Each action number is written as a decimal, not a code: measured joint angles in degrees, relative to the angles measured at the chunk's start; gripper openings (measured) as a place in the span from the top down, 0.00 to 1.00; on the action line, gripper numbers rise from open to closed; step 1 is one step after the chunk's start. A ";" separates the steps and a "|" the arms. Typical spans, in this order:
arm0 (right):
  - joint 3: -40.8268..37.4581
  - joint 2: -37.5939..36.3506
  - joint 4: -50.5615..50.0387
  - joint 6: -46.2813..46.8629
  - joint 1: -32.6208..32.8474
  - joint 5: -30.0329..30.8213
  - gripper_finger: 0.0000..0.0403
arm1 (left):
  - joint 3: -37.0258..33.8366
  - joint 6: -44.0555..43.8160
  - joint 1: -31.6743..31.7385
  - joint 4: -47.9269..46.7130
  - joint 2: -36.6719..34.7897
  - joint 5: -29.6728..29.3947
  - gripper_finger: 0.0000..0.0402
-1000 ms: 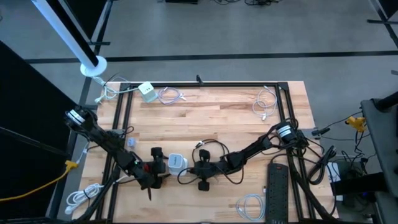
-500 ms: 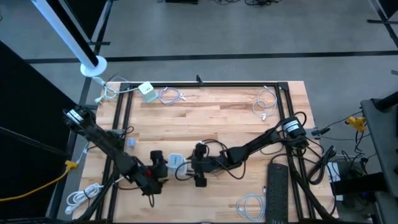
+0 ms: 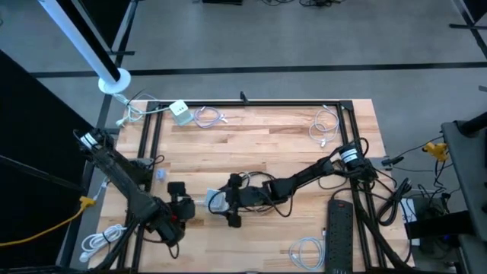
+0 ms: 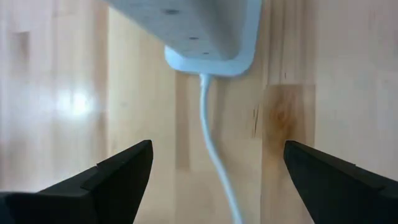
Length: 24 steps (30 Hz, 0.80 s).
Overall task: Insert USB
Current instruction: Insert the left black USB cable into the white outlet extension
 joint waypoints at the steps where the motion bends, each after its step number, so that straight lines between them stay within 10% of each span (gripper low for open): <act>1: 1.11 0.89 0.08 0.82 0.00 1.01 0.12 | 1.40 -1.21 -0.68 -2.57 -0.25 0.01 0.13; 6: 6.13 4.65 -1.48 1.67 -0.23 2.78 0.29 | 7.53 -10.32 -4.68 -14.47 -2.55 -0.20 0.13; 15: 12.11 5.35 -8.27 -2.44 -0.02 -3.77 0.27 | 13.43 -27.04 -12.24 -23.04 -9.16 -4.80 0.13; 24: 30.46 16.27 -8.18 0.84 1.07 -7.80 0.27 | 14.70 -24.87 -12.15 -23.13 -12.40 -17.23 0.13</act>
